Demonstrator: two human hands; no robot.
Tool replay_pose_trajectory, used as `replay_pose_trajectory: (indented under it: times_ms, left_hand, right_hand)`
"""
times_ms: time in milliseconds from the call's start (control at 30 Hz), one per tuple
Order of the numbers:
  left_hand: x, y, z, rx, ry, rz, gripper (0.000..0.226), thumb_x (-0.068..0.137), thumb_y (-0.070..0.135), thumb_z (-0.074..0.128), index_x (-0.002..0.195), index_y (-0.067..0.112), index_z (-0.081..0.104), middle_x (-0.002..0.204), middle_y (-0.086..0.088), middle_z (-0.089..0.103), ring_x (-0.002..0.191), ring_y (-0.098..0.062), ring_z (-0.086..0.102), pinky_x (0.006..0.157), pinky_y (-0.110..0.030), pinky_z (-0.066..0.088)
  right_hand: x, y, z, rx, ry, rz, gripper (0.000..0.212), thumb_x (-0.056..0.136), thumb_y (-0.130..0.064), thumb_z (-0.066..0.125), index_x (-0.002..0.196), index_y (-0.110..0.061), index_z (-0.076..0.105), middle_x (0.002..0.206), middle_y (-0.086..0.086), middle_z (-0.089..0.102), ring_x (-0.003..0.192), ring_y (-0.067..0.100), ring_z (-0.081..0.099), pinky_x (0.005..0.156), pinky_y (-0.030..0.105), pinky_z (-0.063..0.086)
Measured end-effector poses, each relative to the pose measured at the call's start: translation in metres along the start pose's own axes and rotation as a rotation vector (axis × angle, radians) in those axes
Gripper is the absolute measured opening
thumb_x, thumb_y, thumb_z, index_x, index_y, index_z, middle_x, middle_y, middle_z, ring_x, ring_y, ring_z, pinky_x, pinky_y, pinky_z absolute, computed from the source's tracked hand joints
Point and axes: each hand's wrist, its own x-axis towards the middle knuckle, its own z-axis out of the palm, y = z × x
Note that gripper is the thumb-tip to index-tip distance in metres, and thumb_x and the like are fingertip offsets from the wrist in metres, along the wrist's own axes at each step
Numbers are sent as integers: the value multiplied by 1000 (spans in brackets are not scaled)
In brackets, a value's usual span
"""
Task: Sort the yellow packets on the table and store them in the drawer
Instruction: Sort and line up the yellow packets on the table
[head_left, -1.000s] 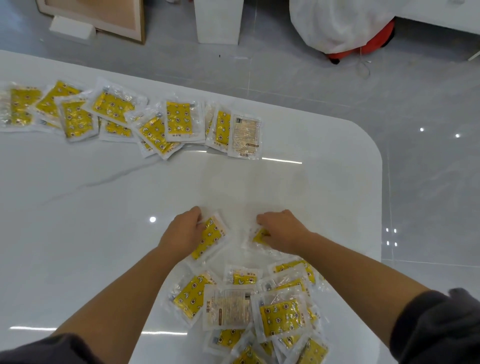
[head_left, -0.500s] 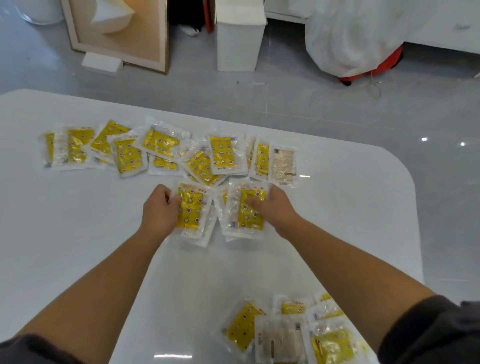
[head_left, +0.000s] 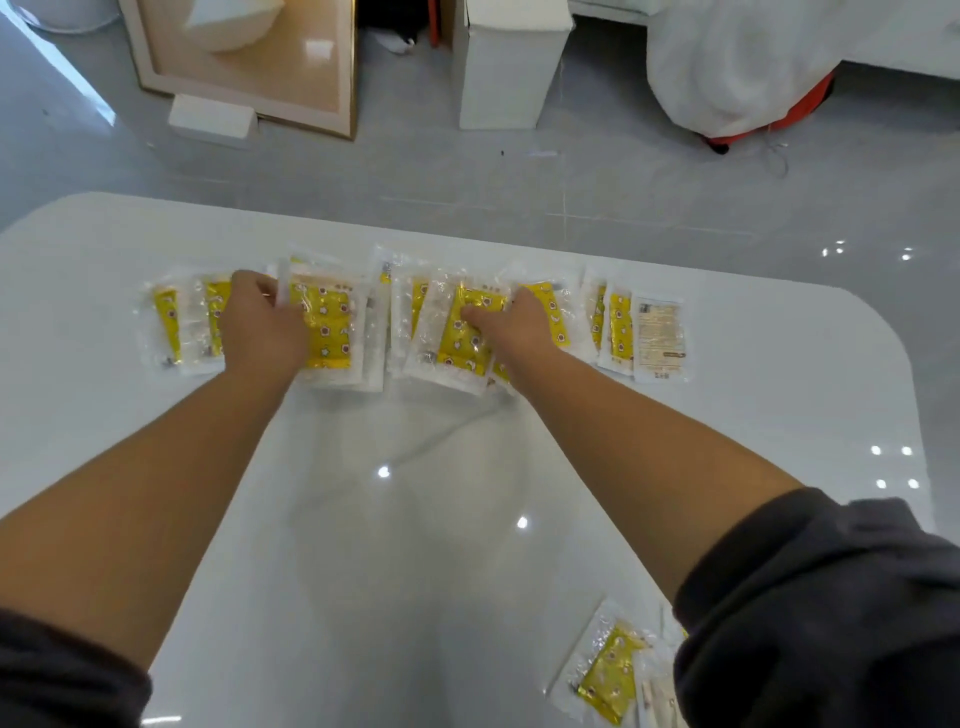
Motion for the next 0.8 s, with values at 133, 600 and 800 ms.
replay_pose_trajectory:
  times_ms: [133, 600, 800]
  left_hand:
    - [0, -6, 5, 219, -73, -14, 60, 83, 6, 61, 137, 12, 36, 135, -16, 43, 121, -36, 48, 93, -47, 44]
    - [-124, -30, 43, 232, -355, 334, 26, 84, 9, 62, 108, 18, 58, 109, -1, 58, 103, -23, 56, 94, -44, 44]
    - [-194, -40, 79, 388, -570, 461, 21, 86, 15, 58, 106, 23, 59, 109, 4, 58, 104, -17, 55, 88, -31, 38]
  right_hand:
    - [-8, 4, 6, -429, 121, -193, 56, 86, -11, 64, 136, -7, 40, 127, 10, 50, 113, 25, 53, 83, 29, 44]
    - [-67, 97, -51, -692, -93, -327, 30, 89, -14, 57, 118, -13, 54, 111, 3, 59, 100, 17, 56, 81, 25, 43]
    - [-95, 160, -115, -818, -205, -257, 26, 91, -17, 53, 117, -18, 55, 109, -1, 62, 95, 18, 59, 82, 30, 49]
